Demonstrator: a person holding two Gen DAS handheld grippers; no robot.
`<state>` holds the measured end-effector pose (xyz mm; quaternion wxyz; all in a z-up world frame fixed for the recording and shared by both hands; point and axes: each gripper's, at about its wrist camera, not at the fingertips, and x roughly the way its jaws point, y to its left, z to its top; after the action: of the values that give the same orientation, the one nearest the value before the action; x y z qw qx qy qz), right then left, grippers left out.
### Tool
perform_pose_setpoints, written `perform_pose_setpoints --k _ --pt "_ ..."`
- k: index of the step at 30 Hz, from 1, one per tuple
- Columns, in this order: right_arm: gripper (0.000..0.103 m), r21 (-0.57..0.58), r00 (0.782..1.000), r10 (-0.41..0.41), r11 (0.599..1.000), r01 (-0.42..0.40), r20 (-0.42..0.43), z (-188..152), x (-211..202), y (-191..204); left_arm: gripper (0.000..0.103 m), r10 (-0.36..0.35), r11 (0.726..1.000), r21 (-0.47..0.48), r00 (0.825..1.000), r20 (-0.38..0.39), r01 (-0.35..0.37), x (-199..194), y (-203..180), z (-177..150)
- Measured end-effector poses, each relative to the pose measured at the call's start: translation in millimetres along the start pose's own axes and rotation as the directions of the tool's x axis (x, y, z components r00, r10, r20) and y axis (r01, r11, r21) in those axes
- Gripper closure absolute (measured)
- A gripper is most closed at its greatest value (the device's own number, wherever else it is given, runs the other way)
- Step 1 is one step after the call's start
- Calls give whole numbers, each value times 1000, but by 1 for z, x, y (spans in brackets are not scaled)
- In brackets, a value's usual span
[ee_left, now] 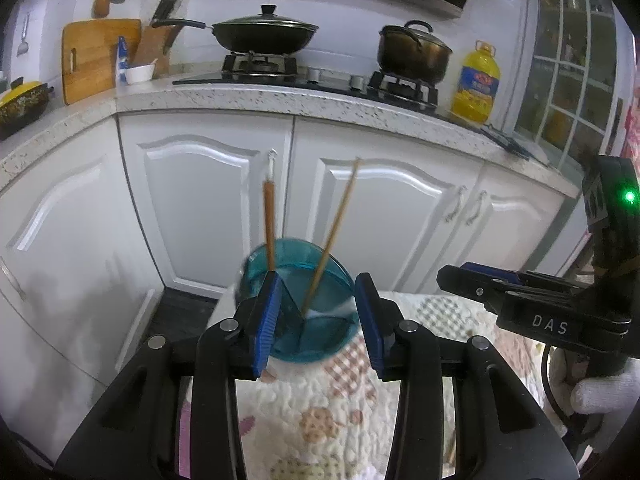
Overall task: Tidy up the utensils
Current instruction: 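Open both tools and move them back down to the chopsticks on the quilt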
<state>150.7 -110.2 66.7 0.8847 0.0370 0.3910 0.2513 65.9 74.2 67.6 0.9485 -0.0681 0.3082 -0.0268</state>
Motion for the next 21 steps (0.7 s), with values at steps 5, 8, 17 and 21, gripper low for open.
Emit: perform_pose_setpoints --k 5,8,17,21 --pt "65 7 999 -30 1000 30 -13 -19 -14 -9 63 -24 1000 15 1000 -12 24 -6 -15 -11" --pt "65 16 999 -43 999 44 -18 -30 -23 -15 62 -41 999 28 999 -26 42 -8 -24 -19" --pt "62 78 986 -143 986 150 -91 -80 -44 -67 62 -102 994 30 990 -102 106 1 -46 -48" --pt "62 189 968 -177 959 210 -178 -116 -31 -113 62 -116 993 12 980 -161 120 17 -51 -60"
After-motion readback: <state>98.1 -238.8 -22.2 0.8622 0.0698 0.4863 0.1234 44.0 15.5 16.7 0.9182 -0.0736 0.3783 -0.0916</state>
